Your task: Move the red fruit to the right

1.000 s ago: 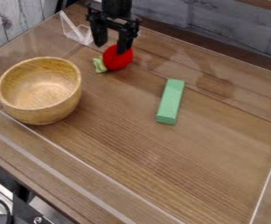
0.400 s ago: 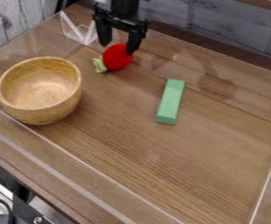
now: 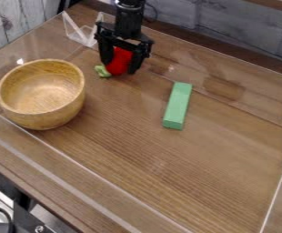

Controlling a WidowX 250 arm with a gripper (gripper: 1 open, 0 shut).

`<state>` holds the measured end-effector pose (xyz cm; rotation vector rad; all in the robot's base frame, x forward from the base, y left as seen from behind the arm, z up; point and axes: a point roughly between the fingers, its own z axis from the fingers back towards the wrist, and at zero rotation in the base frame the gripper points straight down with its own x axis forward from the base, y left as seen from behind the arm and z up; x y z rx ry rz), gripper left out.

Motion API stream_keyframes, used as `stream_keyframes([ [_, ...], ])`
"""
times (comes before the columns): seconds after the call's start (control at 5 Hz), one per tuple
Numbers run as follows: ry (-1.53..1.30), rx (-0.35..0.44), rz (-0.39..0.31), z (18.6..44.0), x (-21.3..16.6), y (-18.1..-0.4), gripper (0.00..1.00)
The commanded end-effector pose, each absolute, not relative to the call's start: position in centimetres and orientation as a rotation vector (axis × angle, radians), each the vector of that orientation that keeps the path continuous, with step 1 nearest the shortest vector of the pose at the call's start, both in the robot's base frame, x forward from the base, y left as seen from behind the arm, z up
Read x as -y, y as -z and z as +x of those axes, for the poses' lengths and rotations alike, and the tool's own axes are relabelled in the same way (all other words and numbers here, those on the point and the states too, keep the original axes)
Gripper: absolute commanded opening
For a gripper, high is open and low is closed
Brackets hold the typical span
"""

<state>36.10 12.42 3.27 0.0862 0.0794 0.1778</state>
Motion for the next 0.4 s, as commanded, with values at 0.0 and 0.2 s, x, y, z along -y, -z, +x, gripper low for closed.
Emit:
stream_keyframes([
  [0.0,-0.213,-0.007,0.094,35.7,-12.4,-6.8,0.0],
  [0.2,-0.208,0.001,0.087,35.5,-12.3,-8.1,0.0],
])
